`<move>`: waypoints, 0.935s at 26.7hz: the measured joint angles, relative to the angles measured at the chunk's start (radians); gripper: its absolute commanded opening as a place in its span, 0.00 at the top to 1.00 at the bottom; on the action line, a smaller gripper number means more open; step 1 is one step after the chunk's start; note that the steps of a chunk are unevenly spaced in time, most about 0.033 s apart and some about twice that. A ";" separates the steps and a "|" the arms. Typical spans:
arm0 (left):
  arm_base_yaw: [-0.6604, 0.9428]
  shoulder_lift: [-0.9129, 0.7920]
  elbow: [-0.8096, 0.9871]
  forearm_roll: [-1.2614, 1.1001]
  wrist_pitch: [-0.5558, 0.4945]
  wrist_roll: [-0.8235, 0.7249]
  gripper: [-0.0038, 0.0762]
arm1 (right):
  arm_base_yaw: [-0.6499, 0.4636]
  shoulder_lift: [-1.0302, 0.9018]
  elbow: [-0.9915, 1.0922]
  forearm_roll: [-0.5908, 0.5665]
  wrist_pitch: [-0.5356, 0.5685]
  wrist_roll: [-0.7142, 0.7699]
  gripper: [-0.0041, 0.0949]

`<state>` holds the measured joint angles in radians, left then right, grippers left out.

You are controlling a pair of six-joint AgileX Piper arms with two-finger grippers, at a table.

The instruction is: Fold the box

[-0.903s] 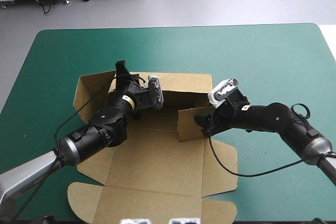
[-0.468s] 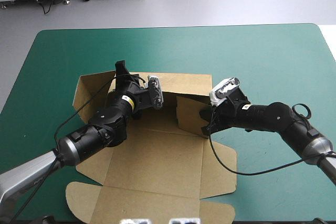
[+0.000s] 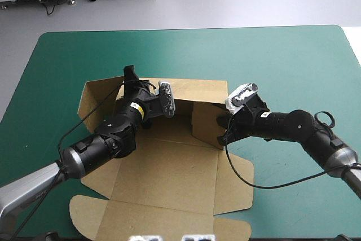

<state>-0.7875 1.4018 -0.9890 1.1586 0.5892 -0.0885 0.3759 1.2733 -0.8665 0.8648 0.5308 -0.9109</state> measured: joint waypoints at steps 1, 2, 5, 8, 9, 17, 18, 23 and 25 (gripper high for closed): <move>-0.003 0.000 0.000 -0.001 0.000 0.000 0.84 | 0.000 0.000 0.000 0.000 -0.001 -0.001 0.98; -0.009 -0.002 0.000 -0.002 0.002 0.000 0.80 | 0.000 0.000 0.000 0.000 -0.002 -0.002 0.98; -0.036 -0.013 0.001 -0.024 0.030 -0.002 0.60 | 0.000 0.000 0.001 0.000 -0.001 -0.002 0.98; -0.073 -0.034 0.009 -0.065 0.060 -0.010 0.38 | 0.000 0.000 0.001 0.000 0.002 -0.006 0.98; -0.091 -0.045 0.009 -0.086 0.061 -0.012 0.33 | 0.000 0.000 0.001 0.000 0.002 -0.008 0.98; -0.204 -0.154 -0.022 -0.188 0.012 -0.032 0.29 | 0.003 0.000 0.001 0.019 -0.044 -0.006 0.98; -0.207 -0.171 -0.030 -0.203 0.011 -0.032 0.29 | 0.003 0.000 0.001 0.019 -0.050 -0.006 0.98; -0.208 -0.249 -0.064 -0.236 0.086 -0.035 0.30 | 0.003 0.000 -0.007 -0.155 -0.060 0.151 0.98; -0.191 -0.259 -0.064 -0.236 0.126 -0.051 0.33 | 0.005 -0.004 -0.027 -0.319 -0.058 0.306 0.98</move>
<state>-0.9781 1.1430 -1.0532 0.9223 0.7150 -0.1394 0.3811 1.2690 -0.8933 0.5461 0.4732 -0.6049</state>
